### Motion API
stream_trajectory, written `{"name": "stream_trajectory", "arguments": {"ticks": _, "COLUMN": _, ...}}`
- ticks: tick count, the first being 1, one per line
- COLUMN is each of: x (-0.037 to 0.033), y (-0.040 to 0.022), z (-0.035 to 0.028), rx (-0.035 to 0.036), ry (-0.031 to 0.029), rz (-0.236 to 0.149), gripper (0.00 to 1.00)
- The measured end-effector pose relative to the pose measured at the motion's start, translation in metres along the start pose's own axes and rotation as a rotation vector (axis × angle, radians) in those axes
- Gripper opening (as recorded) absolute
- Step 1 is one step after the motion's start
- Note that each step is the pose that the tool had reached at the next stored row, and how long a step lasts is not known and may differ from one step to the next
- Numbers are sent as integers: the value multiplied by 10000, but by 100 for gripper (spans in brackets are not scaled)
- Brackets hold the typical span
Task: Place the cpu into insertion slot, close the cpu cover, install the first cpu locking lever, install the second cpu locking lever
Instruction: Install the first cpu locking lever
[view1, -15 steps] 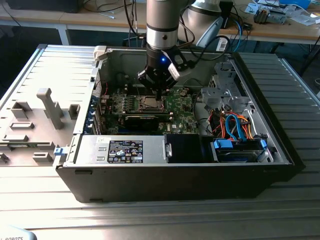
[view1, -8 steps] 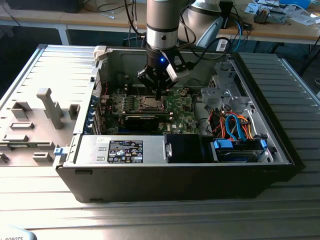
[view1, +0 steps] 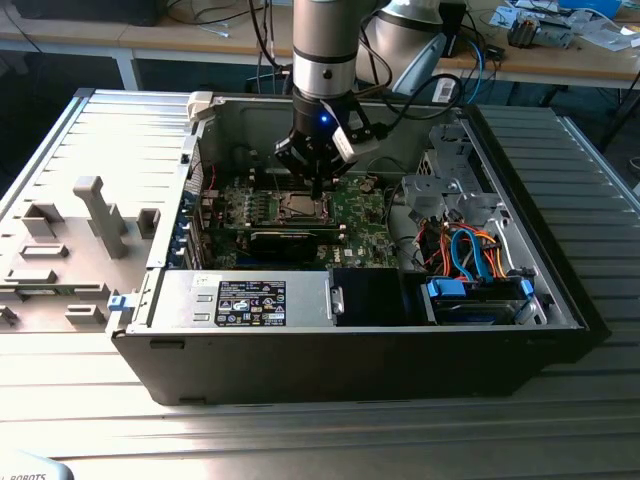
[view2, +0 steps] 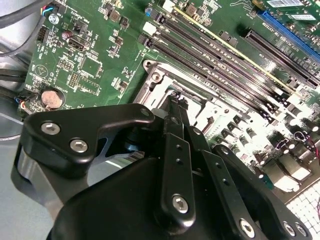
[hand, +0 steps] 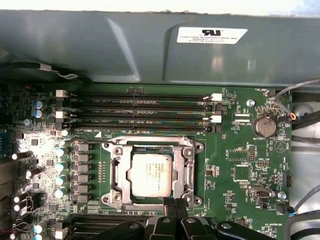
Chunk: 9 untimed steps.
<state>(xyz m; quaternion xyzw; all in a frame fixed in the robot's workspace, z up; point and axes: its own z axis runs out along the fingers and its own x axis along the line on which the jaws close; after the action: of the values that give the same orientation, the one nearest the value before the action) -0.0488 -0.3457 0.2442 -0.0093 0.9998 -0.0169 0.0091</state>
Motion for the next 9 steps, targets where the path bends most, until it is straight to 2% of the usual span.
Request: {"name": "stream_trajectory", "arguments": {"ticks": 9, "x": 11, "y": -2, "z": -62, "rx": -1, "ry": -6, "rz": 28, "gripper": 11}}
